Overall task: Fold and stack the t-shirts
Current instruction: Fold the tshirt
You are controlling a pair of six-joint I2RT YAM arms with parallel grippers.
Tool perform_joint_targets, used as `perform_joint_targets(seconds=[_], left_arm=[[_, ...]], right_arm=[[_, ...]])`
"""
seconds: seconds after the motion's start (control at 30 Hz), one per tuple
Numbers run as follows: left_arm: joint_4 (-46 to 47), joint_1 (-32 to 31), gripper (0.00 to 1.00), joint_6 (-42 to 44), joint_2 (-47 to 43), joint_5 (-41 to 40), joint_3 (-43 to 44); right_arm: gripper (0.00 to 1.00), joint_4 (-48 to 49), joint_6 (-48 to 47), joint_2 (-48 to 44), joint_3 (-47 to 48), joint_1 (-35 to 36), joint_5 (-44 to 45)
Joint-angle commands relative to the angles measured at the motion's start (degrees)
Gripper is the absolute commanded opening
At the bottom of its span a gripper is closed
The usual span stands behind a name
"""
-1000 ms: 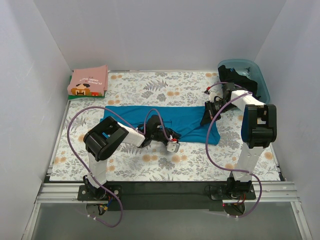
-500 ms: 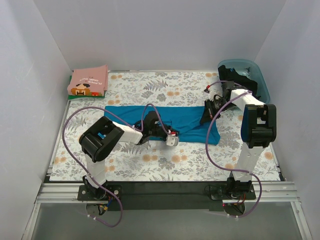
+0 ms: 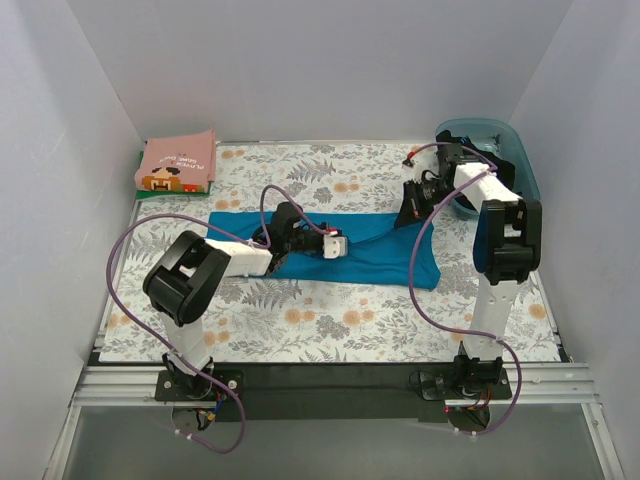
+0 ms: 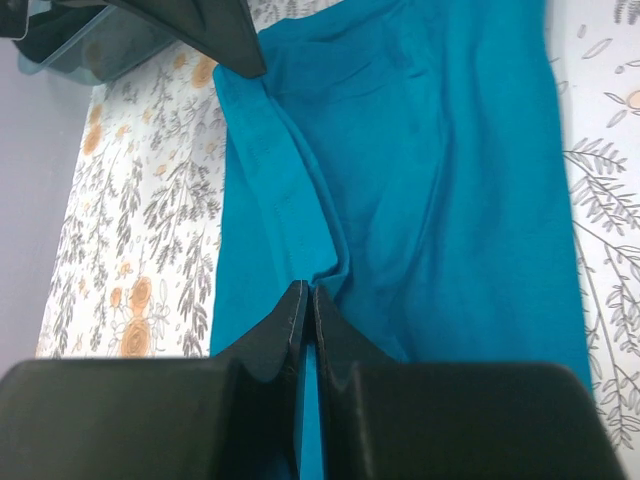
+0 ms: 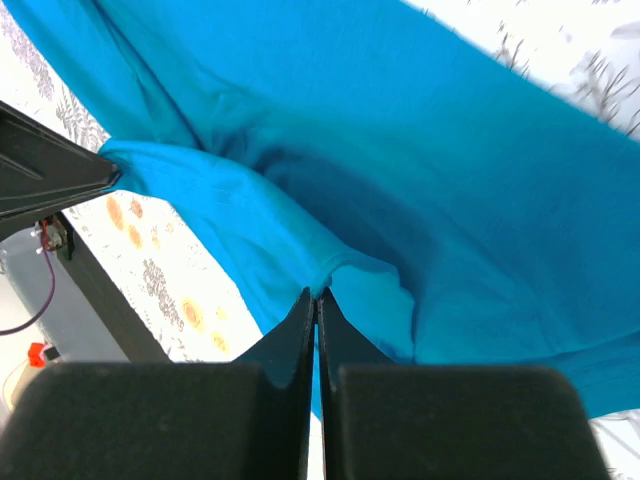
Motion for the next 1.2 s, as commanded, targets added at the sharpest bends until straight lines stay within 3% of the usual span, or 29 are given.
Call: perform_joint_targets(seconds=[0.0,1.17], left_arm=[[3.41,1.71,0.00,-4.23,-0.82,-0.04,1.80],[5.79,4.35,0.00,-5.47,6.39,-2.32,6.19]], right_arm=[[0.01,-0.97,1.15,0.83,4.91,0.67,0.36],[0.01,-0.62,1.85,4.78,13.61,1.11,6.07]])
